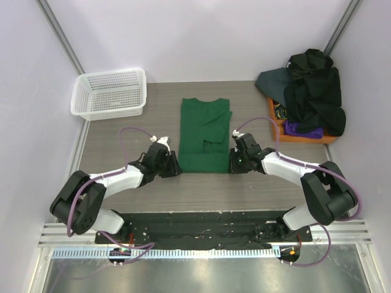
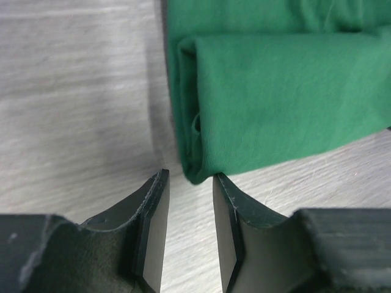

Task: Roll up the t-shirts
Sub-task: Roll the T-shirt to the center of the board.

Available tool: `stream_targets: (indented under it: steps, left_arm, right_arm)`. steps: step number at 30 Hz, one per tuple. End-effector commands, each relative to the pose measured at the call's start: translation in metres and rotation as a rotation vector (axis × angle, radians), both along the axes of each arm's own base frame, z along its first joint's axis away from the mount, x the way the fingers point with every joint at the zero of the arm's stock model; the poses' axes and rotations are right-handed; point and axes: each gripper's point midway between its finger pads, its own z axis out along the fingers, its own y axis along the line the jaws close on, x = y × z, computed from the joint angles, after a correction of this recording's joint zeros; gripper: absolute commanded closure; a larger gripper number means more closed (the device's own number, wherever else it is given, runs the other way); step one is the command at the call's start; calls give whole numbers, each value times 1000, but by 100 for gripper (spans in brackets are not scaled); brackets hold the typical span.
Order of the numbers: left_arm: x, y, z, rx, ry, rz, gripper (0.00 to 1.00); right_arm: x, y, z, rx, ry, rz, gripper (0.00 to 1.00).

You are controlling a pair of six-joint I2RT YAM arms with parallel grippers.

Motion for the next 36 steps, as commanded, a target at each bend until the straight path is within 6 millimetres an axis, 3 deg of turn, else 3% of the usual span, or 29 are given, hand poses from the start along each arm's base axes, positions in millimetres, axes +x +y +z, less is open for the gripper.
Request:
stream_targets:
  steps: [1, 4, 5, 8, 15, 26, 31, 36]
  left_arm:
    - [18, -16, 13, -34, -59, -20, 64]
    - [18, -17, 11, -30, -56, -23, 74]
    - [19, -17, 11, -30, -56, -26, 83]
    - [17, -17, 11, -29, -51, -30, 100]
    - [3, -10, 18, -41, -45, -25, 100]
    - [-52, -13, 18, -125, 47, -86, 100]
    - [-59, -10, 27, -115, 69, -92, 100]
    - [-51, -13, 48, -95, 68, -101, 100]
  right_arm:
    - [18, 15, 16, 41, -65, 28, 76]
    - [17, 17, 17, 51, -62, 37, 88]
    - [17, 18, 17, 54, -62, 37, 92]
    - [16, 18, 21, 61, -57, 33, 99]
    - [-5, 22, 29, 126, -17, 55, 99]
    - [-65, 24, 33, 234, 74, 74, 99]
    - [-67, 21, 40, 232, 68, 67, 99]
    - [-57, 26, 49, 234, 62, 62, 99]
